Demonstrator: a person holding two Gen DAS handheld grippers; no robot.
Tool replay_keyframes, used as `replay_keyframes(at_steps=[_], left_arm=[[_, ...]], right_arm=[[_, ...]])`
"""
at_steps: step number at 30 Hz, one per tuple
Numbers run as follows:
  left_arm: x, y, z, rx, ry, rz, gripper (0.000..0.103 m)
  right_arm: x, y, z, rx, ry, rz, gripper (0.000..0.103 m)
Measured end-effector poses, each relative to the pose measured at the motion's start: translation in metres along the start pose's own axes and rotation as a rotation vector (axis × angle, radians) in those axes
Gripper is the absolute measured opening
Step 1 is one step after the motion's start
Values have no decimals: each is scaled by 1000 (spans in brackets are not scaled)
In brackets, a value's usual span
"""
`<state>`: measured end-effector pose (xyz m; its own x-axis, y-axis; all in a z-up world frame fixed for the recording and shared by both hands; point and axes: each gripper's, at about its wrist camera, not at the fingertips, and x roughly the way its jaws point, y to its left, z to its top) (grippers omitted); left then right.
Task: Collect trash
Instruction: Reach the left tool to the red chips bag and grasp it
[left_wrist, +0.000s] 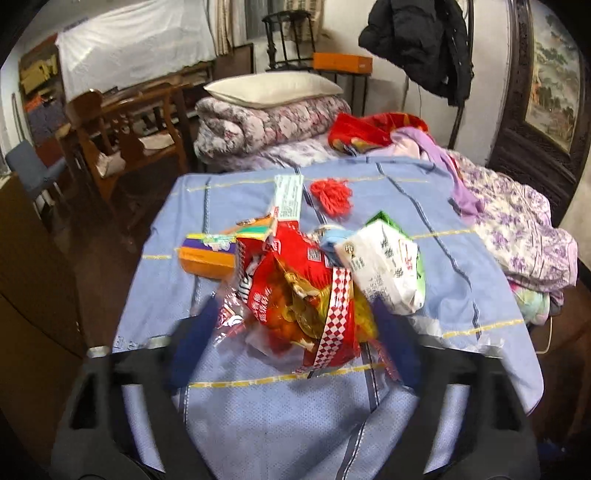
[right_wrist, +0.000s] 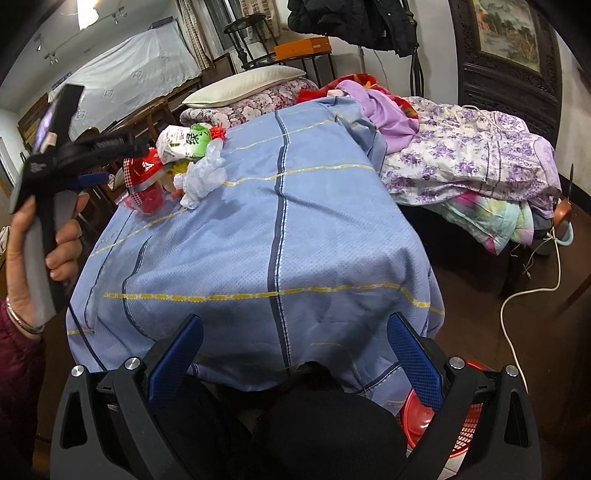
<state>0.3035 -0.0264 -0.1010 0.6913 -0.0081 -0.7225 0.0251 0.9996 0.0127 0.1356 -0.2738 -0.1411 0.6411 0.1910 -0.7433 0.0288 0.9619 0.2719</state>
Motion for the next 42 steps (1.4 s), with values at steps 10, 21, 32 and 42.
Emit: replay_keyframes(at_steps=[10, 21, 32, 42], left_arm=[[-62, 33, -61, -2, -52, -110, 20], [-66, 71, -125, -69, -1, -139, 26], [-50, 75, -122, -116, 15, -168, 65], [-52, 71, -118, -87, -28, -182, 46]], right_arm=[[-5, 0, 0, 4, -19, 0, 97], [-3, 11, -5, -24, -13, -1, 97], [-4, 21, -8, -58, -29, 23, 97], [2, 29, -11, -87, -26, 24, 97]])
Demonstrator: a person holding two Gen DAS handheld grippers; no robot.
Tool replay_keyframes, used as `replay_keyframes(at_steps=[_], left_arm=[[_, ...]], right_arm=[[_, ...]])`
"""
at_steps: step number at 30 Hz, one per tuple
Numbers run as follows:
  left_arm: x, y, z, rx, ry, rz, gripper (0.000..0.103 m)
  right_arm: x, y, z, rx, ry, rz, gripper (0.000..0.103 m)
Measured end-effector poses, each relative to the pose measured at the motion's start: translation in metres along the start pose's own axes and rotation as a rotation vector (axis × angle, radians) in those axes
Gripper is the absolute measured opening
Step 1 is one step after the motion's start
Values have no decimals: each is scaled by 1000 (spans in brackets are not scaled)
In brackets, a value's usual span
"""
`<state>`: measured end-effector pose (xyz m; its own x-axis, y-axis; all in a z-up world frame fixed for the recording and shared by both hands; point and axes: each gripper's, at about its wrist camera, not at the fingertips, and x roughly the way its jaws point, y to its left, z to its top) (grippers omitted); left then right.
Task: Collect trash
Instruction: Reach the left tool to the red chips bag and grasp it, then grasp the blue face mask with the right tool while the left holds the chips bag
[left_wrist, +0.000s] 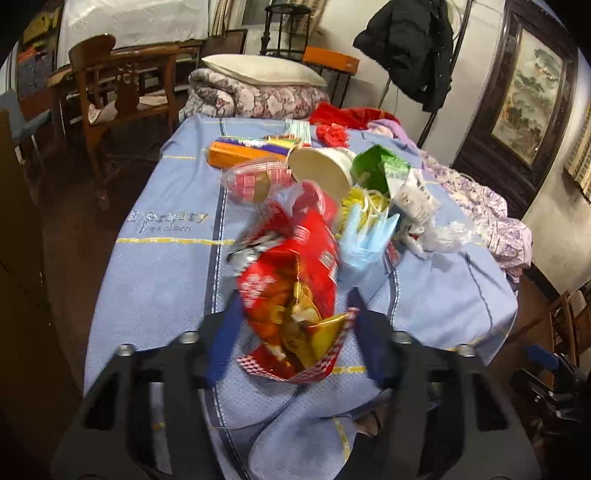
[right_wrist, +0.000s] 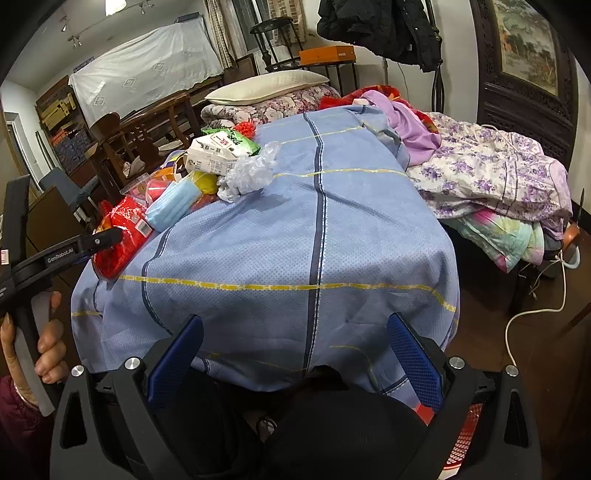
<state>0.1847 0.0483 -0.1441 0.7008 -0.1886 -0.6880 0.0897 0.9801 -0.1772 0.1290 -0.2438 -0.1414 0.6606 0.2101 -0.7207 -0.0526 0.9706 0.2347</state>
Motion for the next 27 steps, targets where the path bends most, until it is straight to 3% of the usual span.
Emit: replay_keyframes(at_steps=[4, 11, 15, 18, 22, 27], left_arm=[[-22, 3, 1, 12, -53, -29, 42], [-49, 40, 9, -94, -107, -42, 42], [-43, 46, 6, -97, -68, -37, 42], [-34, 45, -1, -83, -27, -26, 42], [-37, 51, -8, -95, -30, -43, 42], [-36, 60, -16, -117, -9, -47, 42]], right_arm=[[2, 0, 2, 5, -1, -3, 97], [3, 9, 10, -15, -9, 8, 94], [9, 22, 26, -32, -21, 45, 92], [15, 34, 38, -12, -5, 115, 88], [35, 67, 61, 4, 60, 285, 84], [81, 111, 80, -2, 147, 352, 71]])
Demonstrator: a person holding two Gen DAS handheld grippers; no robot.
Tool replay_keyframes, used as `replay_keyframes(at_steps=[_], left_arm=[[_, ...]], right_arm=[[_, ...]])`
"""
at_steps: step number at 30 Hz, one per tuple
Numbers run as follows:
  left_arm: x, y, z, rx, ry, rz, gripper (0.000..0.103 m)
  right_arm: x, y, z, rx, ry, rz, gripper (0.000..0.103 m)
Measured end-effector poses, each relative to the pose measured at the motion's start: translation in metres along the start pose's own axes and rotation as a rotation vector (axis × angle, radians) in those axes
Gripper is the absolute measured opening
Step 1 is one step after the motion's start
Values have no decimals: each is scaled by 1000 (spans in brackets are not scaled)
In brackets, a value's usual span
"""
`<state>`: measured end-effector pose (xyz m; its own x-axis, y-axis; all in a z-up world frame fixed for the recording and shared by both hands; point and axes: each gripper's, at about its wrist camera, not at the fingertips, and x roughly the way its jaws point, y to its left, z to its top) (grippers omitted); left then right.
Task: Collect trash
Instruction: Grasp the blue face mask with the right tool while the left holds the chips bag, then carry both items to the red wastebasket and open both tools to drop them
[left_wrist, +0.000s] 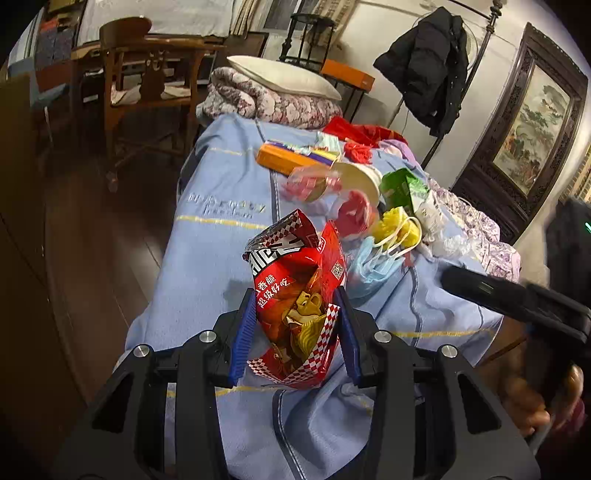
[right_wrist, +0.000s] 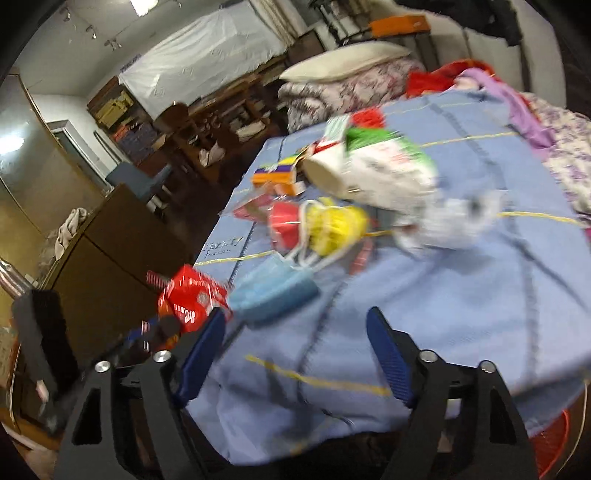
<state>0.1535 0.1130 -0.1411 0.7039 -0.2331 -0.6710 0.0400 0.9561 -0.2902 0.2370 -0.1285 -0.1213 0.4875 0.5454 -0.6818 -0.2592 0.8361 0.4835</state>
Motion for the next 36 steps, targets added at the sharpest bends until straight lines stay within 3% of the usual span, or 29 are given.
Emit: replay_keyframes(at_steps=[4, 6, 7, 10, 18, 23, 29, 36], left_arm=[[0, -1, -1, 0, 0, -9, 42], [0, -1, -2, 3, 3, -12, 42], [1, -1, -3, 4, 4, -13, 42], [1, -1, -2, 1, 6, -9, 42], [1, -4, -2, 8, 5, 22, 42], [-4, -9, -1, 17, 0, 27, 42], [-29, -26, 5, 58, -53, 13, 42], [-56, -68, 0, 135, -88, -41, 42]], right_arm=[[42, 5, 8, 70, 87, 4, 58], [50, 7, 11, 86, 85, 6, 42], [51, 12, 11, 77, 84, 18, 19], [42, 19, 19, 51, 51, 49, 5], [-45, 10, 64, 36, -160, 58, 4], [-77, -7, 70, 56, -221, 34, 4], [-117, -22, 53, 68, -281, 10, 4], [-177, -64, 7, 136, -321, -37, 4]])
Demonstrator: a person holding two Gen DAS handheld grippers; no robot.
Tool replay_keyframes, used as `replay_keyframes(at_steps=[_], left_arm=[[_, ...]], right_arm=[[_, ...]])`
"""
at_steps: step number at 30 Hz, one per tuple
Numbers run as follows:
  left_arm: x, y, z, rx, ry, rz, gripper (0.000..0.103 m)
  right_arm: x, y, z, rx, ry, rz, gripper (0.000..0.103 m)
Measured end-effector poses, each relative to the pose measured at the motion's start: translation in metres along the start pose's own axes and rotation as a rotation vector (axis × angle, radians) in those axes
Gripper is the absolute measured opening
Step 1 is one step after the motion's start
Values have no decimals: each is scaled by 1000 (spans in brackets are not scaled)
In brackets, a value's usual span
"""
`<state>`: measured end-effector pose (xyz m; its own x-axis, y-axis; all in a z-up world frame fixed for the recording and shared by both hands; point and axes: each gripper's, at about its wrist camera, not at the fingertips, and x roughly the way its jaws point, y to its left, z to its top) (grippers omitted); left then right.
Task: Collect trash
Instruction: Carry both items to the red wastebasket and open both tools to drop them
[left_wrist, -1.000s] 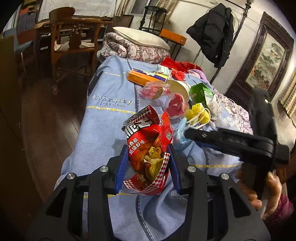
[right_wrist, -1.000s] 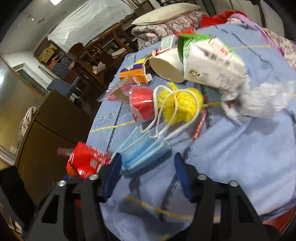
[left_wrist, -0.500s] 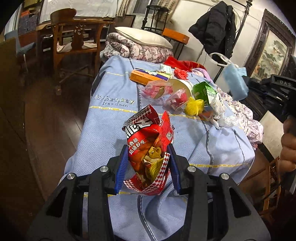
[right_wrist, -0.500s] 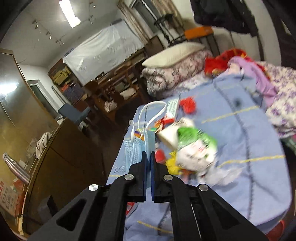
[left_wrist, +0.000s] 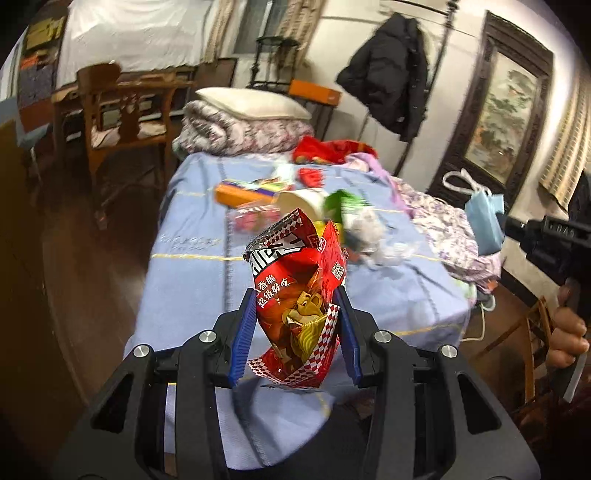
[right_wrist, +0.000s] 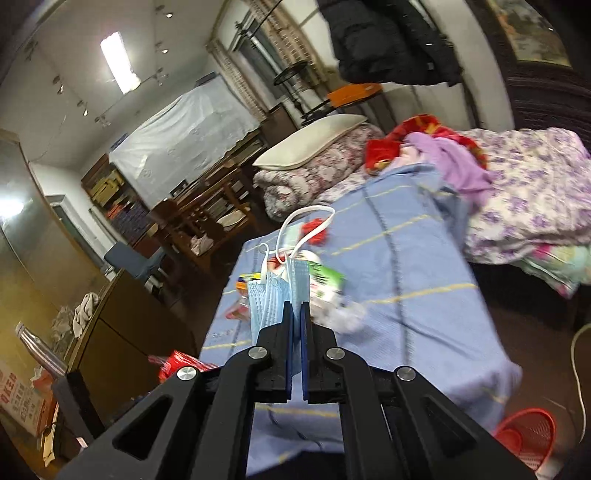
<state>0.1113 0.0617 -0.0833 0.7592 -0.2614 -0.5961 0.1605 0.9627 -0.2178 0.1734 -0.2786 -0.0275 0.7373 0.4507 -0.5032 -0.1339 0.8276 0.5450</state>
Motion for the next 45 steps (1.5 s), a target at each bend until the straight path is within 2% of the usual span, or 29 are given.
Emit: replay_keyframes(at_steps=[7, 14, 19, 22, 27, 30, 32, 33, 35, 38, 45], left_arm=[[-9, -61, -13, 64, 31, -129, 42], [9, -140, -26, 198, 98, -235, 42], [35, -189, -33, 282, 170, -298, 42], [53, -213, -39, 324, 209, -318, 42], [86, -245, -48, 365, 292, -335, 42], [103, -261, -55, 381, 338, -345, 42], [112, -271, -60, 398, 362, -350, 42], [116, -277, -62, 408, 374, -352, 42], [123, -285, -66, 424, 392, -356, 42], [134, -302, -72, 449, 420, -374, 42], [159, -355, -100, 555, 502, -428, 45]], right_arm=[[-70, -64, -24, 59, -36, -96, 4], [-118, -161, -62, 141, 17, -301, 4], [-107, -238, -103, 241, 138, -421, 4], [-84, -282, -131, 324, 219, -452, 4], [-51, -328, -172, 416, 322, -481, 5], [-29, -349, -198, 476, 390, -505, 12], [-24, -359, -209, 520, 405, -499, 41], [-24, -363, -214, 542, 403, -492, 45], [-27, -367, -217, 569, 390, -477, 45], [-39, -366, -206, 580, 343, -450, 45], [-107, -358, -156, 580, 89, -444, 49]])
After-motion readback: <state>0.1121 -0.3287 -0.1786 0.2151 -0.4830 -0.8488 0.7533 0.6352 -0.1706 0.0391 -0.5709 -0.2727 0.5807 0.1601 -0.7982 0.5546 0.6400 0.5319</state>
